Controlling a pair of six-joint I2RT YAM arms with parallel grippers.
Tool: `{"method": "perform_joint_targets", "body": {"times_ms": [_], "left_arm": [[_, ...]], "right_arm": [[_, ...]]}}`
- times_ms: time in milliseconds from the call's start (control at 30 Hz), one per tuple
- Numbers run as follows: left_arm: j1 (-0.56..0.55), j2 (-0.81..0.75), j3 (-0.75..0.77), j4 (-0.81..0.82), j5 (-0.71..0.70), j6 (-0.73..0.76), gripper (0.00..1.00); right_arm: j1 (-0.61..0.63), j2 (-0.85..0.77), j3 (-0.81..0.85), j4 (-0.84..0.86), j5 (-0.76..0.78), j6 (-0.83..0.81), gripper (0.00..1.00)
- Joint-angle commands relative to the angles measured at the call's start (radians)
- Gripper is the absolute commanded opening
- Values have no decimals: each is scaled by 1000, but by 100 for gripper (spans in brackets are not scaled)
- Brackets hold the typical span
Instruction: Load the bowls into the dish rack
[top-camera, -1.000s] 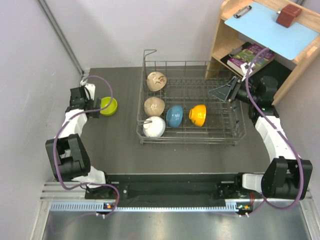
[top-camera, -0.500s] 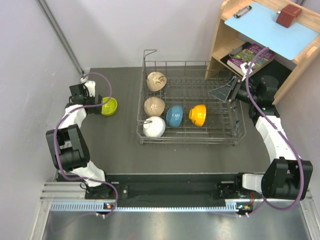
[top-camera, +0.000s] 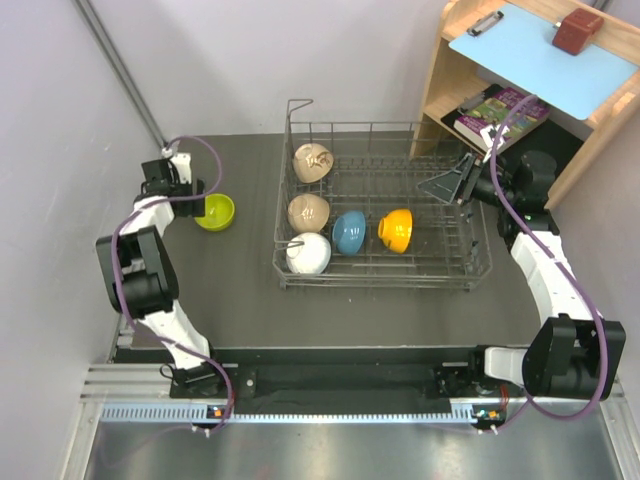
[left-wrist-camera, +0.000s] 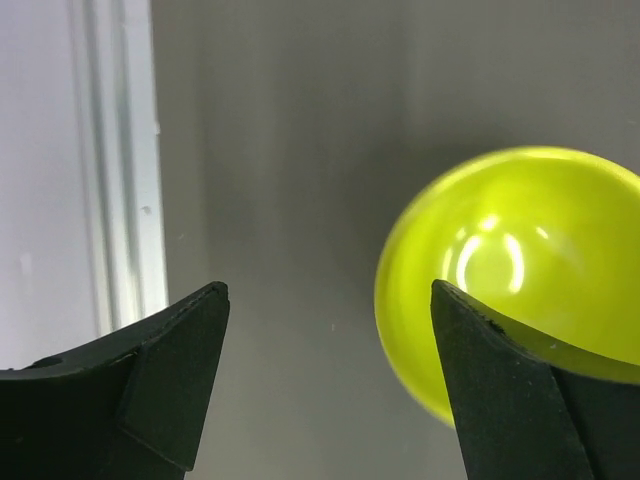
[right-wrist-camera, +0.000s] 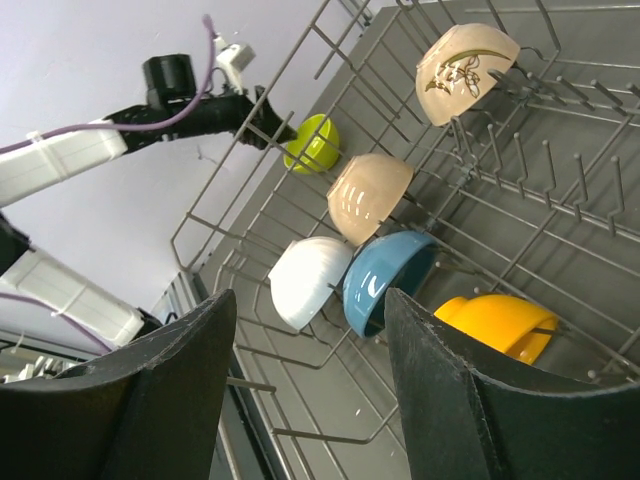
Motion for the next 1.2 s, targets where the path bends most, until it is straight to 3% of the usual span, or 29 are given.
{"method": "perform_joint_targets", "body": {"times_ms": [0, 100, 200, 400, 467, 633, 733, 800, 1033, 1167], "left_arm": [[5, 114, 80, 41, -20, -23, 85], [4, 162, 115, 46, -10, -26, 81], [4, 196, 149, 37, 12, -26, 68], [4, 213, 168, 29, 61, -19, 21], [4, 216, 171, 12, 84, -19, 0], [2, 181, 157, -54, 115, -36, 0], [4, 128, 160, -163, 173, -36, 0], [1, 66, 160, -253, 238, -32, 0], [-28, -236, 171, -432, 377, 2, 0], [-100, -393, 189, -494, 398, 10, 0]], "right_arm": [[-11, -25, 56, 3, -13, -31, 61], [-11, -28, 73, -34, -11, -59, 61], [-12, -35, 88, -51, -10, -76, 61], [-9, -26, 145, -146, -10, -134, 62], [-3, -17, 171, -206, -8, -169, 62], [41, 12, 287, -393, -31, -333, 61], [148, 56, 434, -698, 16, -703, 61], [259, 75, 488, -856, 105, -814, 61], [585, 40, 571, -815, 415, -947, 71], [791, 129, 737, -951, 539, -1059, 70]]}}
